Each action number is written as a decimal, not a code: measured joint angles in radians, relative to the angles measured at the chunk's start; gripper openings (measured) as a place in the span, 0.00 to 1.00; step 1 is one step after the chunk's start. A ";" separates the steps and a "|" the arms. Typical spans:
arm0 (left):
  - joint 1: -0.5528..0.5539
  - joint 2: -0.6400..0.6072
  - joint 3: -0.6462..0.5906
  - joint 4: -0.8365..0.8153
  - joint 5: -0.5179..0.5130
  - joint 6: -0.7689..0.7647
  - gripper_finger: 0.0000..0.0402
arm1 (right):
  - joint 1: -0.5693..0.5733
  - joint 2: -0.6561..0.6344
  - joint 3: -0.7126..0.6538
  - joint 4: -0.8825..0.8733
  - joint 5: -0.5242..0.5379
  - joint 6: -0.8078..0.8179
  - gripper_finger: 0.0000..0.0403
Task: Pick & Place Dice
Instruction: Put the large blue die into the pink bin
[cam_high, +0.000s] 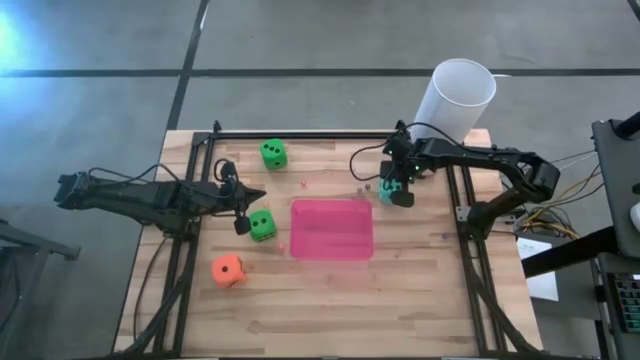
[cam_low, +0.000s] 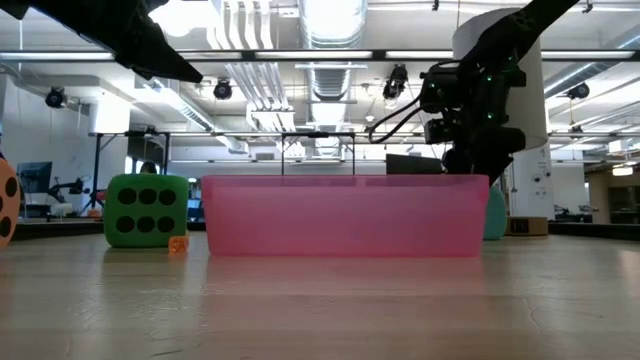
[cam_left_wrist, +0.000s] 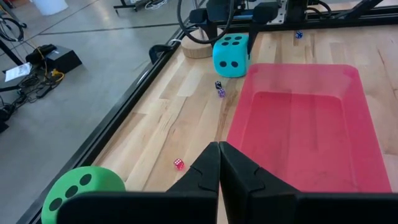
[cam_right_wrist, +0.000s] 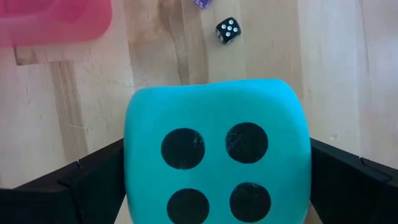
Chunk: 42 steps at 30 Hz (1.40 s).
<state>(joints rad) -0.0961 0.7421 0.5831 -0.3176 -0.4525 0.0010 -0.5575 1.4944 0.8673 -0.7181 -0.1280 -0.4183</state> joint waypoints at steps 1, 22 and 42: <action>0.000 0.000 0.000 0.000 0.000 0.000 0.02 | 0.000 0.000 0.000 0.000 0.000 -0.001 0.99; 0.000 0.000 0.000 0.000 0.000 0.000 0.02 | 0.028 -0.041 0.025 -0.060 -0.027 0.029 0.84; 0.000 0.000 0.000 -0.001 0.000 0.000 0.02 | 0.360 -0.076 0.326 -0.174 0.110 0.295 0.85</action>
<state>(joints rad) -0.0959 0.7418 0.5835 -0.3183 -0.4522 0.0010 -0.1972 1.4184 1.1929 -0.8925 -0.0183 -0.1237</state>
